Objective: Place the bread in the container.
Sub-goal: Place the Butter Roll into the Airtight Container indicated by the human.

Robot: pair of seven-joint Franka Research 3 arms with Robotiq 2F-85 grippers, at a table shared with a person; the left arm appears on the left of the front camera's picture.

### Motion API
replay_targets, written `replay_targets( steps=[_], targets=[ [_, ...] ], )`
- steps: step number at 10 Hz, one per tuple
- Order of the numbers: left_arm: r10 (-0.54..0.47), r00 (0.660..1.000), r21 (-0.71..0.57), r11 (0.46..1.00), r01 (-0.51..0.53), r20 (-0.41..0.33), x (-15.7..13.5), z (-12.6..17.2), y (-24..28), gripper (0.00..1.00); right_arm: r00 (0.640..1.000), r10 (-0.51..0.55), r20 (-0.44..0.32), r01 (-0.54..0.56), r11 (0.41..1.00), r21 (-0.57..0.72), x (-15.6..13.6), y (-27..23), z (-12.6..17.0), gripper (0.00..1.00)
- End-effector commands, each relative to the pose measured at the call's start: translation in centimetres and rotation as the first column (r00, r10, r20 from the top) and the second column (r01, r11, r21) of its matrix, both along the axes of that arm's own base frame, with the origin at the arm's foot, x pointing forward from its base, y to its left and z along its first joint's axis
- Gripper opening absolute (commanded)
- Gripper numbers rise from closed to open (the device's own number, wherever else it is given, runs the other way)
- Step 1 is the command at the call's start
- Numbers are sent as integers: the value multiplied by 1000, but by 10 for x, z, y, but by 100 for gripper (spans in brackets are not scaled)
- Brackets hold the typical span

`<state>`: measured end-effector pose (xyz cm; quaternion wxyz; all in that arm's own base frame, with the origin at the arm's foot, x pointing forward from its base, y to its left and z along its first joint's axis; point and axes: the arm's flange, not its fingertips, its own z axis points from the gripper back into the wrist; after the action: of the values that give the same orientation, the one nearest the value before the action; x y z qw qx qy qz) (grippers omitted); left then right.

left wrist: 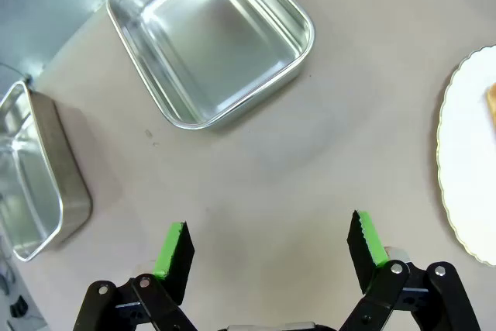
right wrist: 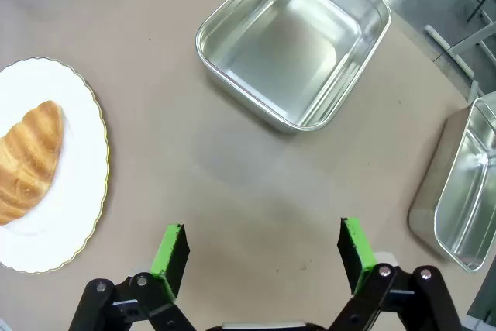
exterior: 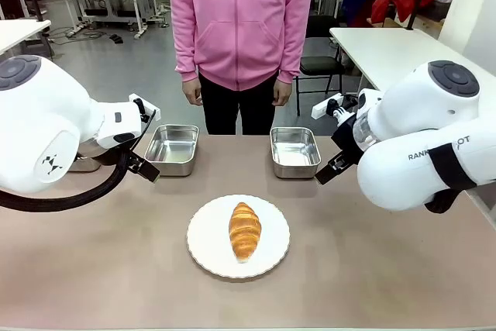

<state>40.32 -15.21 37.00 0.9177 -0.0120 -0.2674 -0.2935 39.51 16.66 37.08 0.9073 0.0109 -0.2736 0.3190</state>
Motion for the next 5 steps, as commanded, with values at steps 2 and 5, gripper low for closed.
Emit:
replay_targets(
  steps=[2, 5],
  targets=[
    [0, 1000, 0, 1000, 0, 0, 0, 0, 0, 100, 1000, 0, 0, 0, 1000, 0, 0, 0, 0, 100],
    [0, 1000, 0, 1000, 0, 0, 0, 0, 0, 100, 1000, 0, 0, 0, 1000, 0, 0, 0, 0, 100]
  ],
)
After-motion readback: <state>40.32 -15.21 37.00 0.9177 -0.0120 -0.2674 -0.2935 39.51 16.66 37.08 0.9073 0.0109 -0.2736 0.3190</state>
